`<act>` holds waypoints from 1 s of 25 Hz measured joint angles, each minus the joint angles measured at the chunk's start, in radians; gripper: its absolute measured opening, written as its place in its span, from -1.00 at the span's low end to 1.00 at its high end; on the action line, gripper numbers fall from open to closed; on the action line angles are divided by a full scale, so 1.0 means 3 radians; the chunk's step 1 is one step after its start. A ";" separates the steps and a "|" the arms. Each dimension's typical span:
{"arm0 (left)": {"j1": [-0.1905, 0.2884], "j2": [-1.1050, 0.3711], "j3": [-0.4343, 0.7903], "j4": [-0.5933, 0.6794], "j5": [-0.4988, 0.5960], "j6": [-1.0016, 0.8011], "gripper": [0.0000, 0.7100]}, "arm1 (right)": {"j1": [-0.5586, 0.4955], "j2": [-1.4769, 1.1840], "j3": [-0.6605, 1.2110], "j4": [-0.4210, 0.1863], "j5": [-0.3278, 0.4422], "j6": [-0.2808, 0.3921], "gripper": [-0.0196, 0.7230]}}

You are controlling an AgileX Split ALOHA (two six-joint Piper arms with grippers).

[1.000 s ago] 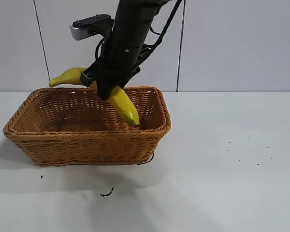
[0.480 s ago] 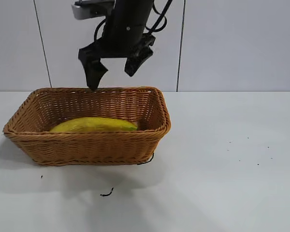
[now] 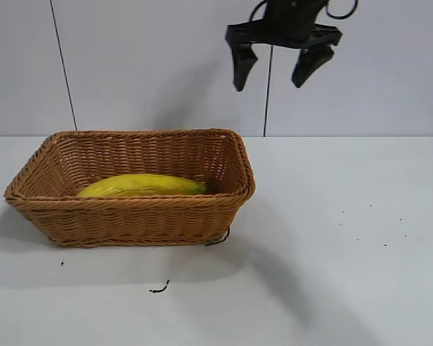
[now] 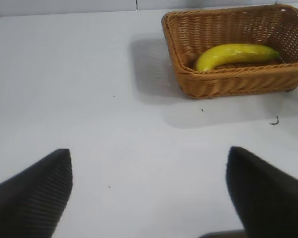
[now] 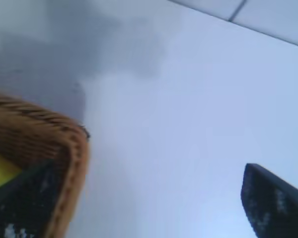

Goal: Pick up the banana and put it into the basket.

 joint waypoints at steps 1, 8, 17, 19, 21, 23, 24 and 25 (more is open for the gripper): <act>0.0000 0.0000 0.0000 0.0000 0.0000 0.0000 0.79 | -0.0100 0.0000 0.0000 0.0000 0.0000 0.0000 0.91; 0.0000 0.0000 0.0000 0.0000 0.0000 0.0000 0.79 | -0.0652 0.0000 0.0000 -0.0045 0.0008 -0.0028 0.91; 0.0000 0.0000 0.0000 0.0000 0.0000 0.0000 0.79 | -0.0765 -0.0023 0.0059 -0.0073 0.0030 -0.0035 0.91; 0.0000 0.0000 0.0000 0.0000 0.0000 0.0000 0.79 | -0.0765 -0.0088 0.0221 -0.0073 0.0030 -0.0049 0.91; 0.0000 0.0000 0.0000 0.0000 0.0000 0.0000 0.79 | -0.0770 -0.0197 0.0483 -0.0073 0.0026 -0.0072 0.91; 0.0000 0.0000 0.0000 0.0000 0.0000 0.0000 0.79 | -0.0768 -0.0325 0.0782 -0.0074 0.0026 -0.0090 0.91; 0.0000 0.0000 0.0000 0.0000 0.0000 0.0000 0.79 | -0.0770 -0.0411 0.0965 -0.0071 0.0023 -0.0099 0.91; 0.0000 0.0000 0.0000 0.0000 0.0000 0.0000 0.79 | -0.0770 -0.0489 0.1161 -0.0058 0.0023 -0.0109 0.91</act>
